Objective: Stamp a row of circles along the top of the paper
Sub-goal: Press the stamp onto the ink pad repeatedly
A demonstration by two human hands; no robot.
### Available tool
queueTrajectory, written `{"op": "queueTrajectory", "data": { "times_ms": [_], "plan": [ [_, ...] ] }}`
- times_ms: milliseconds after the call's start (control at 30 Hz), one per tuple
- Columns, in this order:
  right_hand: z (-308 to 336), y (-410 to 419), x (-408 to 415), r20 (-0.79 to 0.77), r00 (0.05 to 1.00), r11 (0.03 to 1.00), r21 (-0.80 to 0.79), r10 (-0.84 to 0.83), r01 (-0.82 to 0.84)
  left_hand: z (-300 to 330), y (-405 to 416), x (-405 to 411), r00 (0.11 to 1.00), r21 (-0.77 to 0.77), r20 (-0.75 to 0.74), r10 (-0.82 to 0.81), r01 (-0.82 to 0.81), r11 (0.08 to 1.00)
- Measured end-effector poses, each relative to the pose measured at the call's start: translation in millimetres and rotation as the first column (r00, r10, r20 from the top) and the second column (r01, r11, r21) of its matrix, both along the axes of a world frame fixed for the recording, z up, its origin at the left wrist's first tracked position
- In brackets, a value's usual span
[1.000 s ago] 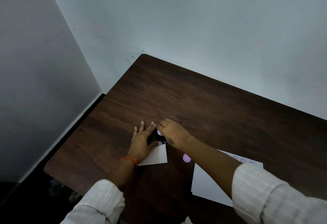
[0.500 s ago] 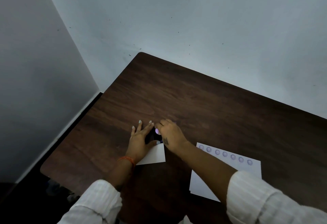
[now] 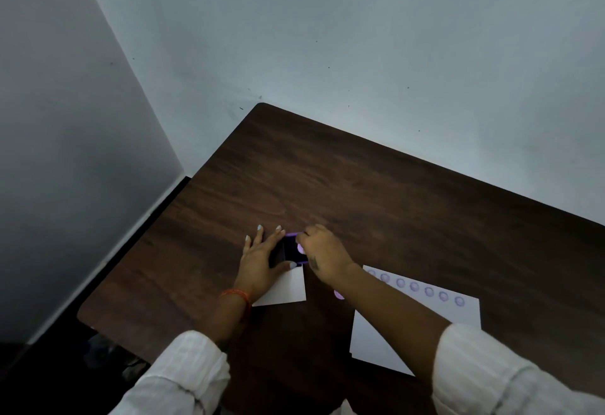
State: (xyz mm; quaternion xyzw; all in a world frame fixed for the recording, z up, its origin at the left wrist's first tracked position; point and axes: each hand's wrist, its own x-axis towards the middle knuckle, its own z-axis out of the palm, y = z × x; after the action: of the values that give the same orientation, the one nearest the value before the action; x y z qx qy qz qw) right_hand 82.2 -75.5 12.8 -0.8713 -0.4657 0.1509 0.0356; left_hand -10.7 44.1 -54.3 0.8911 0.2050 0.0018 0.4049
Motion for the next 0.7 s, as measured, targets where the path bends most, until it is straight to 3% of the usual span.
{"op": "queueTrajectory", "data": {
  "times_ms": [133, 333, 567, 700],
  "plan": [
    [-6, 1, -10, 0.022, 0.996, 0.996, 0.015, -0.091, 0.091, 0, -1, 0, 1.0, 0.006, -0.004, 0.006, -0.006, 1.0],
    [-7, -6, 5, 0.034, 0.991, 0.992, -0.011, 0.127, -0.127, 0, -1, 0, 1.0, 0.012, -0.009, -0.002, 0.002, 1.0],
    [-11, -4, -11, -0.006, 0.997, 0.994, 0.079, -0.075, 0.075, -1, 0, 0, 1.0, 0.003, 0.003, -0.002, 0.002, 1.0],
    [2, -4, 5, -0.176, 0.976, 0.981, 0.117, -0.131, 0.153, -2, 0, 0, 1.0, 0.002, 0.005, 0.003, -0.003, 1.0]
  ]
}}
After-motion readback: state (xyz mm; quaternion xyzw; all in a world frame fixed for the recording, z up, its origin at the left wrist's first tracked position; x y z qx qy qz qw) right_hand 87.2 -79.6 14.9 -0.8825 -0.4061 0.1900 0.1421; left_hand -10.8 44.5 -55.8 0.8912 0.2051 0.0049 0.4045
